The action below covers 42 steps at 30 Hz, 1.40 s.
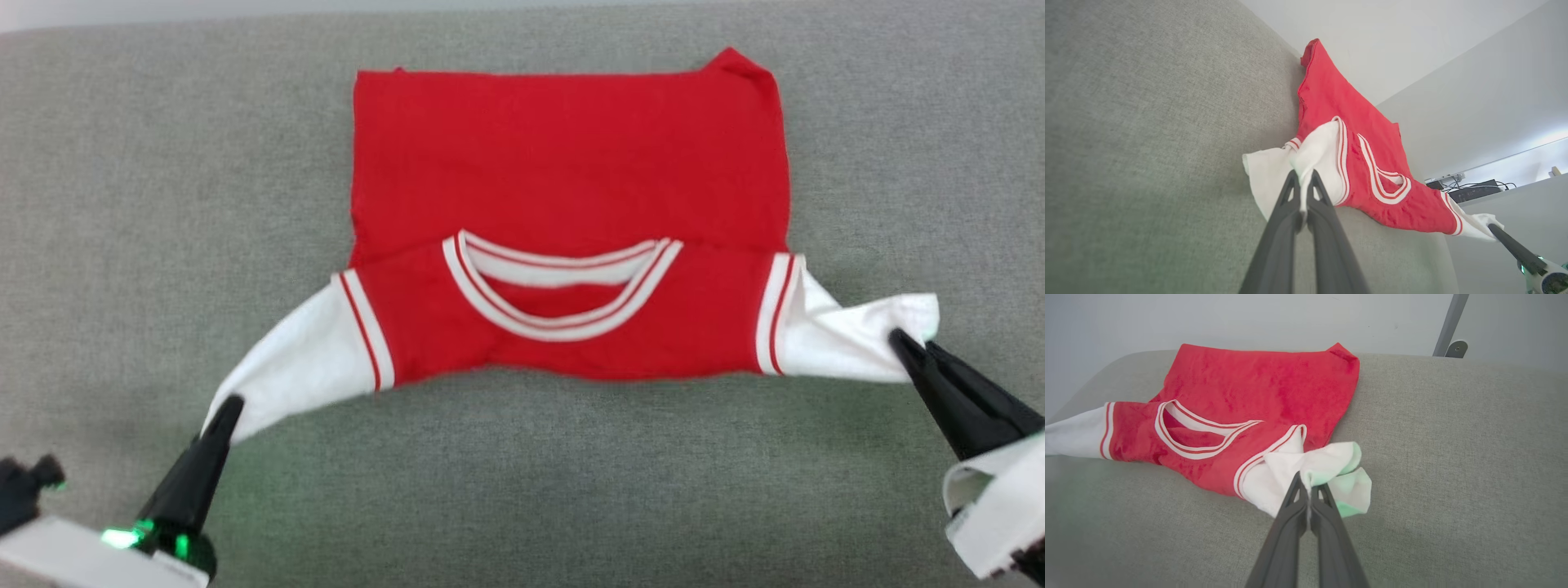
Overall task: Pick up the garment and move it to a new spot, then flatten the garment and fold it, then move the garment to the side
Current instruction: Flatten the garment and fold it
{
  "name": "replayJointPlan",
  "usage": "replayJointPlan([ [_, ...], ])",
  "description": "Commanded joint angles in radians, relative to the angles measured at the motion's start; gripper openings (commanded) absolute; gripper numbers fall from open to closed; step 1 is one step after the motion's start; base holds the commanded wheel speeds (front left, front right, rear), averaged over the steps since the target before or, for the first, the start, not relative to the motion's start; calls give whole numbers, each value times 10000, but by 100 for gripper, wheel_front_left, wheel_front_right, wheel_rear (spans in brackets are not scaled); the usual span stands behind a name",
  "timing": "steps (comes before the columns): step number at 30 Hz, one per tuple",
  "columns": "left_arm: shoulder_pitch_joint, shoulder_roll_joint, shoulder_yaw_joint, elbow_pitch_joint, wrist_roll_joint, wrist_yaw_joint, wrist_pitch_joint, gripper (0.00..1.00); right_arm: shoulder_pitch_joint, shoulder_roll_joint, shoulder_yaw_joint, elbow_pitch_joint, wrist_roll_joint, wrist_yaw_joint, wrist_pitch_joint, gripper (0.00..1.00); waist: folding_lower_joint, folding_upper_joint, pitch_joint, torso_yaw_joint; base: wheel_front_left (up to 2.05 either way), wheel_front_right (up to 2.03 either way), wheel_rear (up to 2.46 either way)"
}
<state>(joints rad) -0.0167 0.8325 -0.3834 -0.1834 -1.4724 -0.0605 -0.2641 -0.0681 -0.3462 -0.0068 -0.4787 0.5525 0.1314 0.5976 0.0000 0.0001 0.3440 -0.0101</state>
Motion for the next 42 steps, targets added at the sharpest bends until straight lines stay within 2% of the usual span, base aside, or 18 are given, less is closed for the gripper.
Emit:
replayJointPlan([
  [1, 477, 64, 250, -360, -47, 47, 3, 0, 274, 116, -214, -312, -37, -9, 111, 0, 0, -1, -16, -25, 0, 0, 0],
  [6, 1861, 236, 1158, -1444, 155, 397, 4, 0, 1029, 299, -747, -1191, -68, -9, 651, 0, 0, -1, -58, -47, 0, 0, 0],
  [9, 2465, 335, 1379, -2001, 329, 536, 2, 0, 1369, 353, -961, -1480, -17, -9, 934, 0, 0, -1, -64, -62, 0, 0, 0],
  [14, 2991, 350, 1445, -2551, 294, 583, 47, 0, 1588, 276, -1067, -1564, 19, -9, 1171, 0, 0, -1, -35, -84, 0, 0, 0],
  [18, 3090, 438, 1353, -2488, 261, 619, 192, 0, 1718, 198, -961, -1428, -17, -9, 1305, 0, 0, -1, -4, -79, 0, 0, 0],
  [24, 2639, 382, 785, -1721, 513, 873, 735, 0, 1875, -110, -233, -614, -67, -8, 1462, 0, 0, -1, 56, -91, 0, 0, 0],
  [25, 2321, 276, 443, -1338, 778, 999, 964, 0, 1827, -326, 98, -260, -176, -9, 1461, 0, 0, -1, 99, -55, 0, 0, 0],
  [31, 949, -274, -573, 218, 1712, 1380, 1655, 0, 1437, -644, 687, 932, -409, -8, 1056, 0, 0, -1, 261, 136, 0, 0, 0],
  [34, 315, -582, -914, 807, 2046, 1314, 1865, 0, 1253, -803, 995, 1472, -527, -9, 781, 0, 0, -1, 341, 215, 0, 0, 0],
  [39, -469, -861, -1512, 1741, 2767, 1562, 2266, 0, 1020, -903, 1448, 2216, -707, -9, 457, 0, 0, -1, 461, 273, 0, 0, 0],
  [42, -754, -1057, -1723, 2156, 2944, 1535, 2376, 0, 915, -978, 1715, 2640, -896, -9, 314, 0, 0, -1, 521, 250, 0, 0, 0],
])
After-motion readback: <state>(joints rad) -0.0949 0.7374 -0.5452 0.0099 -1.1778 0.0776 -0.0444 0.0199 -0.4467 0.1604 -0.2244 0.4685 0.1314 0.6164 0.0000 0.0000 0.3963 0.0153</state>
